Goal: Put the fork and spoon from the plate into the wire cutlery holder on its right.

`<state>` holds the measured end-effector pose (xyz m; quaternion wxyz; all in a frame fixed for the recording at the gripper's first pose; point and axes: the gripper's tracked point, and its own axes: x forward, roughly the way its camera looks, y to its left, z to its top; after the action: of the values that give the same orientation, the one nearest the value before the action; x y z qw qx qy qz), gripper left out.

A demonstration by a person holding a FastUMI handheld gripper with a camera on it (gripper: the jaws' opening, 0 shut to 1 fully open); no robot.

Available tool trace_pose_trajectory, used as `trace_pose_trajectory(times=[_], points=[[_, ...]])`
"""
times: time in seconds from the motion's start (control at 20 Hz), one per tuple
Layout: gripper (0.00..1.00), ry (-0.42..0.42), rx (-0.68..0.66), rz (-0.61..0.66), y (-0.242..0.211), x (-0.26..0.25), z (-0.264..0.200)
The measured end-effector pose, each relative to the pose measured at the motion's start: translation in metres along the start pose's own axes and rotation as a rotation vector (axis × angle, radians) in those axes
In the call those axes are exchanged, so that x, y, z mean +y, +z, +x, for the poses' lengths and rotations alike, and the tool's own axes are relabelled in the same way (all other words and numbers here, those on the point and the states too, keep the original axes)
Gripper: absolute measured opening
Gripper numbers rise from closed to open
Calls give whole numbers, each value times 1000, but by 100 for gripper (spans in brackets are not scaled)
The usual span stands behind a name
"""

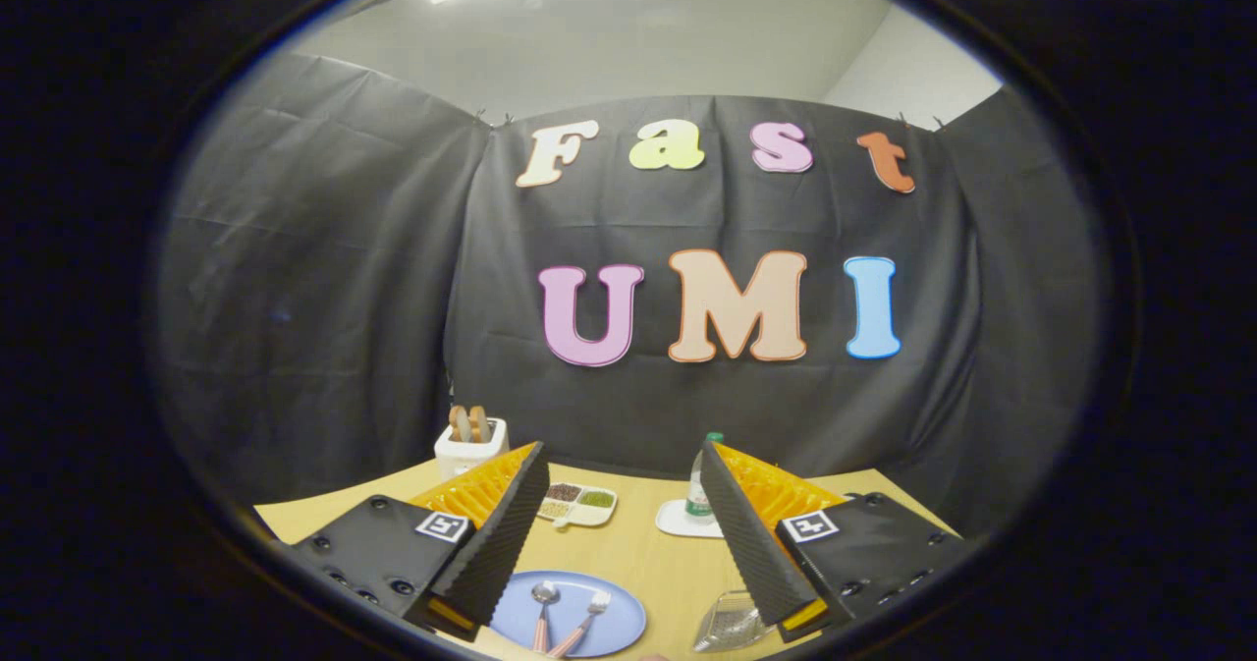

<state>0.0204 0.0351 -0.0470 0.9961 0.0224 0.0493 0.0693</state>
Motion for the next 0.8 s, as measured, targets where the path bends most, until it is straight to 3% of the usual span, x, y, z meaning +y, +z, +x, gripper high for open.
trace_pose_trajectory(times=[0.8], points=[[99,27,373,4,-144,10,18]])
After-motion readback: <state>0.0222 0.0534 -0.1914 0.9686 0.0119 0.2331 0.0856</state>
